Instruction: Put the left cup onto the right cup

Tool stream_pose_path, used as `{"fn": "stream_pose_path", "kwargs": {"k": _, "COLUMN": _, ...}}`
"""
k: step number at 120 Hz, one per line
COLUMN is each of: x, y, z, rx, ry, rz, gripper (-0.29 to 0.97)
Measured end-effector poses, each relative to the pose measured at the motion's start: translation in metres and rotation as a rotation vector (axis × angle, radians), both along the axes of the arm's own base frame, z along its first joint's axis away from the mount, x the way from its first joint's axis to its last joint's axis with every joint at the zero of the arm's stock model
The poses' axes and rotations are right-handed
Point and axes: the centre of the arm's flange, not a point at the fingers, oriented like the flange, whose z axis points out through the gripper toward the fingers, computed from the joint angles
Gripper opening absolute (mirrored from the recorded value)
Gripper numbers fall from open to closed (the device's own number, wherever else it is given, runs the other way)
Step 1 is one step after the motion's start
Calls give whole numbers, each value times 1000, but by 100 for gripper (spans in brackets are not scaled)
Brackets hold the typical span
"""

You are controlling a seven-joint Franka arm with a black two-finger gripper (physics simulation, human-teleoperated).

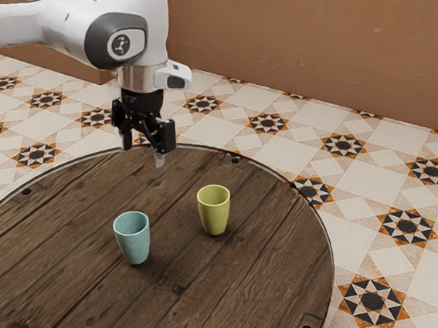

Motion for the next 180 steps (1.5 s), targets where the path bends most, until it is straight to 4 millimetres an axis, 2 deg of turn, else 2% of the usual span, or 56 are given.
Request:
{"fn": "stream_pose_path", "kwargs": {"k": 32, "x": 2, "y": 43, "z": -29, "rx": 9, "ry": 21, "rz": 190, "gripper": 68}}
{"fn": "stream_pose_path", "kwargs": {"k": 44, "x": 1, "y": 52, "z": -42, "rx": 11, "ry": 34, "rz": 258, "gripper": 68}}
{"fn": "stream_pose_path", "kwargs": {"k": 80, "x": 1, "y": 37, "z": -48, "rx": 8, "ry": 32, "rz": 470, "gripper": 68}}
{"fn": "stream_pose_path", "kwargs": {"k": 108, "x": 0, "y": 61, "z": -54, "rx": 27, "ry": 45, "rz": 669, "gripper": 68}}
{"fn": "stream_pose_path", "kwargs": {"k": 125, "x": 4, "y": 68, "z": -65, "rx": 27, "ry": 66, "rz": 767, "gripper": 68}}
{"fn": "stream_pose_path", "kwargs": {"k": 180, "x": 26, "y": 47, "z": -99, "rx": 34, "ry": 97, "rz": 976, "gripper": 68}}
